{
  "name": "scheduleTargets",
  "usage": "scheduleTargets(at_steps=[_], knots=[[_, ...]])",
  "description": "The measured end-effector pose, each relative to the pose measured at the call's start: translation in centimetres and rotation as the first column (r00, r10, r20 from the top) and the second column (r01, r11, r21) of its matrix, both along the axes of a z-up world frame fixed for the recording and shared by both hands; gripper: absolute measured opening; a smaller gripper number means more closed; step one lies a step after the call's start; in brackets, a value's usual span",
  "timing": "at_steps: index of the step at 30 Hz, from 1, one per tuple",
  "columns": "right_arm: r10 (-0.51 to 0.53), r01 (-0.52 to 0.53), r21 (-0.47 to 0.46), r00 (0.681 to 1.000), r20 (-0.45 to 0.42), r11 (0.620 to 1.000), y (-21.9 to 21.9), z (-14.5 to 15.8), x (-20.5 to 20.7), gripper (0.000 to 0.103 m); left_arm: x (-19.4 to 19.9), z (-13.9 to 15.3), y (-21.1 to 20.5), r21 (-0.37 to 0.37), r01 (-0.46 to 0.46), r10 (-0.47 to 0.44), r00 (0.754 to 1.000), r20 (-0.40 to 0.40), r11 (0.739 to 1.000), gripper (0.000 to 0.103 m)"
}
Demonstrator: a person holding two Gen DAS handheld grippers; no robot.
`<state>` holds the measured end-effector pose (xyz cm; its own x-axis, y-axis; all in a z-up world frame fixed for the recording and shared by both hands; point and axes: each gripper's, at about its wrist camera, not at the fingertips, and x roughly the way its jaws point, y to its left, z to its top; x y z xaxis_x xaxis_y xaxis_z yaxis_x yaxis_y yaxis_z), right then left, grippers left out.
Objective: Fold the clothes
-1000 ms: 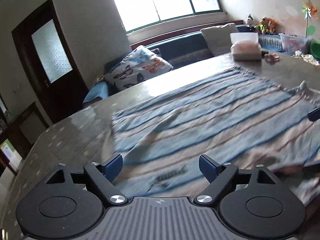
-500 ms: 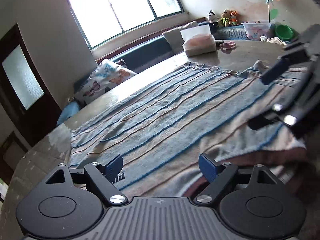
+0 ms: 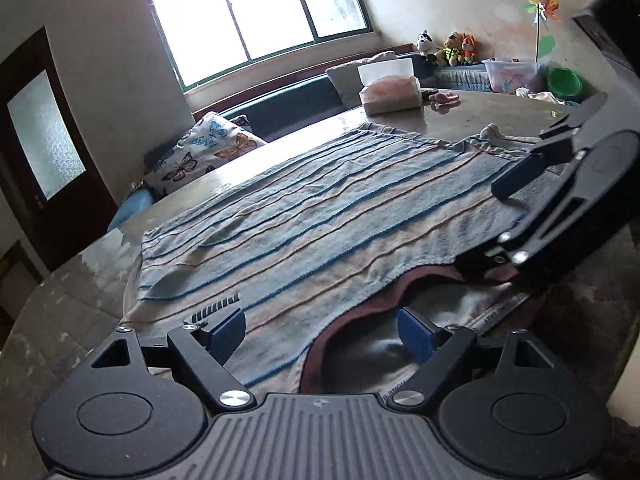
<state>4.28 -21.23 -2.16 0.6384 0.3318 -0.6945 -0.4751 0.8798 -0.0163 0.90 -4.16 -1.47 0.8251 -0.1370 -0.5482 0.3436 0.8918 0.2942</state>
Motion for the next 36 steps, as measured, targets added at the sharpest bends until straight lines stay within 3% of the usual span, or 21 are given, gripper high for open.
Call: scheduleTargets(at_steps=[5, 9, 14, 21, 36], knots=[[0.011, -0.011, -0.018, 1.0, 0.001, 1.0, -0.6, 0.6, -1.4, 0.089, -0.6, 1.4, 0.5, -0.043, 0.004, -0.004, 1.0, 0.01, 0.999, 0.086], [-0.013, 0.013, 0.027, 1.0, 0.026, 1.0, -0.9, 1.6, -1.0, 0.089, 0.4, 2.3, 1.5, -0.073, -0.078, 0.081, 0.996, 0.042, 0.994, 0.088], [-0.032, 0.029, 0.074, 0.998, 0.045, 0.997, 0.2, 1.6, 0.9, 0.089, 1.9, 1.3, 2.8, -0.056, -0.174, 0.175, 0.985, 0.005, 0.983, 0.088], [0.007, -0.008, 0.043, 1.0, 0.03, 0.999, 2.0, -0.4, 1.3, 0.09, 1.0, -0.1, 3.0, -0.028, -0.15, 0.149, 0.988, -0.027, 0.988, 0.088], [0.013, -0.011, -0.029, 0.999, 0.046, 1.0, -1.6, 0.7, -4.4, 0.09, -0.3, -0.2, 3.0, -0.028, -0.127, 0.126, 0.992, -0.032, 0.992, 0.09]])
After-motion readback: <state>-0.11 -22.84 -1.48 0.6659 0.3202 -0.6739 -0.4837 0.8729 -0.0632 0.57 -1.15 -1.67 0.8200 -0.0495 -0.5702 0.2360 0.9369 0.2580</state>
